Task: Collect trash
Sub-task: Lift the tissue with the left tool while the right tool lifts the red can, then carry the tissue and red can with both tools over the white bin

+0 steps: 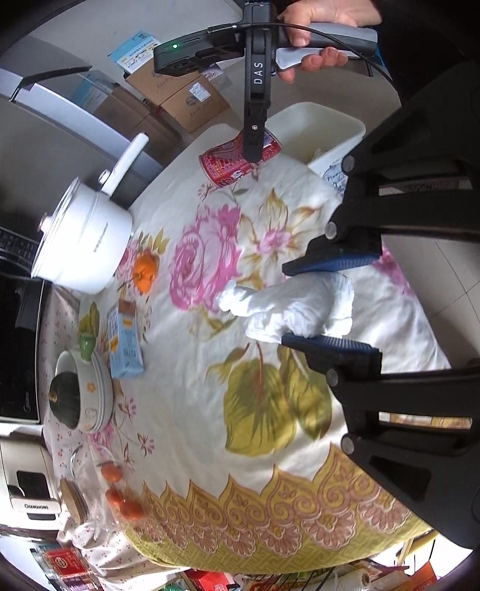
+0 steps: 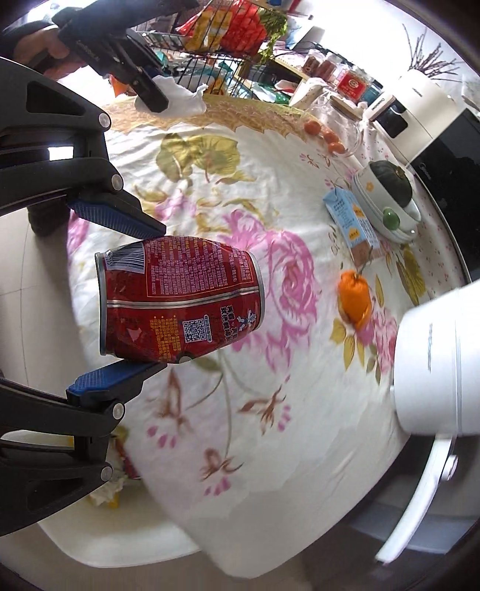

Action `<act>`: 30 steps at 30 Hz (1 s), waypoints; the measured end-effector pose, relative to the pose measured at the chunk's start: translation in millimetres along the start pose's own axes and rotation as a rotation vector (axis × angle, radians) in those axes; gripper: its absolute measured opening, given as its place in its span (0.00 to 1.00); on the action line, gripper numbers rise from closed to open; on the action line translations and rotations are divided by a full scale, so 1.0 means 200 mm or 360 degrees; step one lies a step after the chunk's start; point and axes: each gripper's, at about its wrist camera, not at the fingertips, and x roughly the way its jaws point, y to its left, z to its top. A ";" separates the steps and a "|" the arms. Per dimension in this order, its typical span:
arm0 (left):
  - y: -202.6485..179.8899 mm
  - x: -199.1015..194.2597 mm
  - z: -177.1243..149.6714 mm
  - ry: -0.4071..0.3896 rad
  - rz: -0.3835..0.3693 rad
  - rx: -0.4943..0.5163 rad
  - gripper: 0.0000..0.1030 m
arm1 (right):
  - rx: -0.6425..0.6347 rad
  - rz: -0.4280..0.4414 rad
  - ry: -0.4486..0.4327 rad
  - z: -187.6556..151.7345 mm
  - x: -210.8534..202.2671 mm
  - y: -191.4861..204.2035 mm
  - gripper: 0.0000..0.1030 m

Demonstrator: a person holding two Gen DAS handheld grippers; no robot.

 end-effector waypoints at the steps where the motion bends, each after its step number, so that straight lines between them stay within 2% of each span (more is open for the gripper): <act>1: -0.02 0.00 -0.01 0.0001 -0.0008 0.0006 0.32 | 0.0007 0.0004 -0.0018 -0.03 -0.03 -0.03 0.63; 9: -0.16 0.04 -0.04 0.0008 -0.0126 0.0023 0.32 | 0.0061 0.0046 -0.0078 -0.18 -0.17 -0.16 0.63; 21: -0.40 0.18 -0.02 0.0077 -0.0250 0.0138 0.32 | 0.0129 -0.0074 -0.0093 -0.31 -0.24 -0.43 0.63; 30: -0.52 0.23 -0.03 0.0113 -0.0272 0.0211 0.32 | 0.0245 -0.0197 -0.0046 -0.43 -0.24 -0.71 0.63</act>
